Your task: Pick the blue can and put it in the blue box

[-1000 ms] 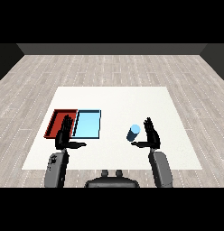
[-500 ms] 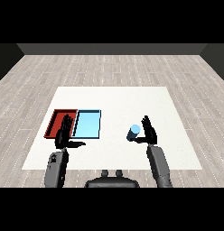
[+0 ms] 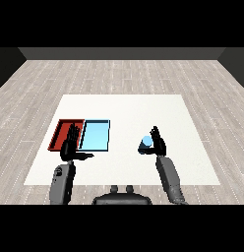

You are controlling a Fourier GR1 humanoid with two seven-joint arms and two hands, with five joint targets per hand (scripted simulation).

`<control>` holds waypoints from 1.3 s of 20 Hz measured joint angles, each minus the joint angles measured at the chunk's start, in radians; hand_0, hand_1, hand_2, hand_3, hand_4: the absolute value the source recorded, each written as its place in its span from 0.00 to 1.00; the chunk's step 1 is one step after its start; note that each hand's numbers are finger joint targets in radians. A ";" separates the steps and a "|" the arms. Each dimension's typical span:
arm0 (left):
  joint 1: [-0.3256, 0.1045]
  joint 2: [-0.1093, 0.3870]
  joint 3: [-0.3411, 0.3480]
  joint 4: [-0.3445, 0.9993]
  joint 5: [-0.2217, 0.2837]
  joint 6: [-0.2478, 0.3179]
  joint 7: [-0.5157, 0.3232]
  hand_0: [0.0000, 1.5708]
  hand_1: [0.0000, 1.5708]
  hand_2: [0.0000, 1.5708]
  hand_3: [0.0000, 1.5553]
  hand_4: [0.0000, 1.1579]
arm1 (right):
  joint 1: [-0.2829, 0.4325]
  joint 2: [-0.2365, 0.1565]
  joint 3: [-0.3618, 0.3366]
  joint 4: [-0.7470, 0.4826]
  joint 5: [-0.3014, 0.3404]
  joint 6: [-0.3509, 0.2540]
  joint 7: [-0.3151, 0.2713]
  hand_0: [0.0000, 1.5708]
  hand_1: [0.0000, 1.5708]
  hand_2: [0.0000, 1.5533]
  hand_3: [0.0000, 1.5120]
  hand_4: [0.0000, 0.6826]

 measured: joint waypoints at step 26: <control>0.027 -0.017 -0.025 -0.042 -0.022 0.021 0.015 0.00 0.00 0.00 0.00 0.00 | -0.086 0.003 0.135 0.066 0.016 -0.283 0.018 0.94 0.94 0.94 0.94 0.91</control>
